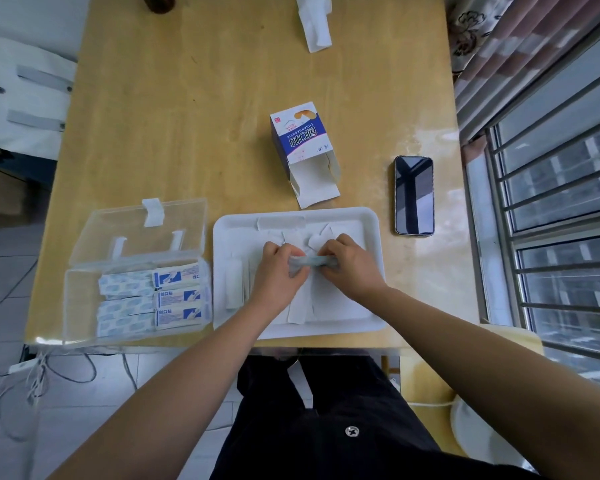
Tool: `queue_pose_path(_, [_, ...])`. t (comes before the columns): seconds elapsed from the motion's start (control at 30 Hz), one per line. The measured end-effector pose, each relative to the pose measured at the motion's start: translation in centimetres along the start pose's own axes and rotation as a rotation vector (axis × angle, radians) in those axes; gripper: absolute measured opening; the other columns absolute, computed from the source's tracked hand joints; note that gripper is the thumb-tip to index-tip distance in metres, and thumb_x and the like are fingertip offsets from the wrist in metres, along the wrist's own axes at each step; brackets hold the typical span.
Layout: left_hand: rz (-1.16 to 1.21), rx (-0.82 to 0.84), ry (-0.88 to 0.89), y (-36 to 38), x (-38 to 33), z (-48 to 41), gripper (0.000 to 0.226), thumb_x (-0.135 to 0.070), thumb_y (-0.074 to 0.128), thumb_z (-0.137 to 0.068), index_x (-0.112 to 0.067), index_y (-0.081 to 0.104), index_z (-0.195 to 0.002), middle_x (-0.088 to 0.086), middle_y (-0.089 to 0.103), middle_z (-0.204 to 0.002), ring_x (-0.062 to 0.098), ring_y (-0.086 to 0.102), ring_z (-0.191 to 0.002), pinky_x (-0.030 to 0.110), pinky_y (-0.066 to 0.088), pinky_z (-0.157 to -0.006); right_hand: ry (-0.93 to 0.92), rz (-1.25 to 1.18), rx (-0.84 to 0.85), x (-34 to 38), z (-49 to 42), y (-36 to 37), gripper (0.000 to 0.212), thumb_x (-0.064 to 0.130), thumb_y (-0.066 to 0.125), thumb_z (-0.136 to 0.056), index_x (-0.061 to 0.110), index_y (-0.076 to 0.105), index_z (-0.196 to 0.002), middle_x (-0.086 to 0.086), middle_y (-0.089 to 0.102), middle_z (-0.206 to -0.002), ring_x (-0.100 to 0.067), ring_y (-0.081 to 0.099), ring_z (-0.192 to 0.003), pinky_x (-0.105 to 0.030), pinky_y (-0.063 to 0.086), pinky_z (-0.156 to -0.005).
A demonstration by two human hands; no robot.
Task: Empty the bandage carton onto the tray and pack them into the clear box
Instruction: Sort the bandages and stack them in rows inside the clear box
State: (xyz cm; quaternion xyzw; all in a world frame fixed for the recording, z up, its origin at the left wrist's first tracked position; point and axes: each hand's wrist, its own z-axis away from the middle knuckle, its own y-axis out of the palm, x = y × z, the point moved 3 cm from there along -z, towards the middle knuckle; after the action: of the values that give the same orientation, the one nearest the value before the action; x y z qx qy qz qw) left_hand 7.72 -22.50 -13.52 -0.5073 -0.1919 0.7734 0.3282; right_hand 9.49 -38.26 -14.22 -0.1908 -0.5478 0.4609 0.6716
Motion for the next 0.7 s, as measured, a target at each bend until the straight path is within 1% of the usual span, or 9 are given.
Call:
queue_pose_path(0.07, [-0.034,-0.011,0.001,0.0,0.4,0.0,0.029,-0.017,0.065,-0.087,-0.012,0.058,-0.114,0.006,0.039,-0.112,0.02,0.056,-0.081,0.024,0.046,-0.082,0.007,-0.025,-0.011,-0.2,-0.1,0.0,0.013,0.016,0.063,-0.087,0.007,0.062,-0.096,-0.002,0.047,-0.091,-0.021,0.05,-0.071,-0.029,0.038,-0.06])
queue_pose_path(0.17, [-0.019,0.0,0.018,0.2,0.3,0.3,0.023,-0.013,0.058,-0.091,-0.009,0.058,-0.114,0.003,0.036,-0.111,0.014,0.051,-0.076,0.013,0.038,-0.074,0.002,-0.04,-0.017,0.0,0.0,0.0,0.007,0.014,0.061,-0.087,0.007,0.061,-0.09,0.0,0.048,-0.084,-0.018,0.047,-0.068,-0.027,0.035,-0.057])
queue_pose_path(0.2, [-0.013,-0.018,0.034,0.1,0.1,0.3,0.021,-0.012,0.057,-0.092,-0.009,0.058,-0.113,0.003,0.036,-0.111,0.014,0.051,-0.073,0.014,0.038,-0.072,-0.008,-0.041,-0.026,0.2,0.0,-0.2,0.006,0.013,0.06,-0.087,0.007,0.059,-0.086,-0.001,0.049,-0.081,-0.019,0.048,-0.067,-0.029,0.037,-0.056])
queue_pose_path(0.27, [-0.017,-0.063,0.061,-0.2,-0.3,0.3,0.016,-0.013,0.053,-0.094,-0.009,0.057,-0.109,0.003,0.04,-0.109,0.016,0.051,-0.069,0.024,0.043,-0.07,-0.021,-0.06,-0.05,0.6,-0.1,-0.8,0.012,0.013,0.058,-0.088,0.009,0.051,-0.079,-0.001,0.05,-0.072,-0.021,0.047,-0.064,-0.036,0.039,-0.057])
queue_pose_path(0.33, [-0.018,-0.082,0.058,-0.8,-0.7,0.2,0.014,-0.016,0.048,-0.097,-0.011,0.052,-0.108,0.002,0.049,-0.098,0.018,0.051,-0.067,0.031,0.042,-0.063,-0.038,-0.092,-0.049,0.9,-0.2,-1.5,0.015,0.014,0.057,-0.09,0.014,0.047,-0.08,0.002,0.05,-0.065,-0.022,0.047,-0.059,-0.038,0.041,-0.055])
queue_pose_path(0.4, [0.037,-0.069,0.035,-1.5,-1.1,0.2,0.014,-0.023,0.043,-0.099,-0.015,0.046,-0.11,0.0,0.056,-0.082,0.017,0.052,-0.063,0.031,0.038,-0.056,-0.067,-0.111,-0.004,1.5,-0.2,-1.9,0.011,0.016,0.056,-0.091,0.02,0.048,-0.085,-0.001,0.06,-0.068,-0.023,0.053,-0.061,-0.039,0.045,-0.057])
queue_pose_path(0.5, [0.112,-0.074,0.045,-2.6,-1.9,0.8,0.015,-0.033,0.037,-0.1,-0.018,0.039,-0.104,-0.006,0.047,-0.065,0.014,0.047,-0.058,0.03,0.033,-0.053,-0.056,-0.152,0.075,2.7,-0.3,-2.4,0.002,0.016,0.053,-0.091,0.016,0.053,-0.092,-0.007,0.067,-0.079,-0.025,0.061,-0.072,-0.037,0.047,-0.063])
queue_pose_path(0.6, [0.077,-0.129,0.039,-4.4,-1.3,1.5,0.018,-0.035,0.031,-0.102,-0.018,0.034,-0.097,-0.002,0.044,-0.063,0.023,0.046,-0.058,0.034,0.031,-0.054,-0.051,-0.253,0.224,5.0,0.1,-2.7,0.007,0.017,0.05,-0.094,0.011,0.054,-0.093,-0.004,0.065,-0.077,-0.019,0.057,-0.07,-0.03,0.043,-0.063])
queue_pose_path(0.7, [0.094,-0.191,0.04,-6.3,-0.5,2.4,0.02,-0.034,0.031,-0.102,-0.015,0.037,-0.099,-0.006,0.042,-0.065,0.021,0.044,-0.061,0.036,0.033,-0.058,-0.009,-0.383,0.356,7.5,0.2,-2.7,0.011,0.018,0.049,-0.096,0.016,0.049,-0.085,0.003,0.053,-0.072,-0.01,0.048,-0.064,-0.022,0.037,-0.063])
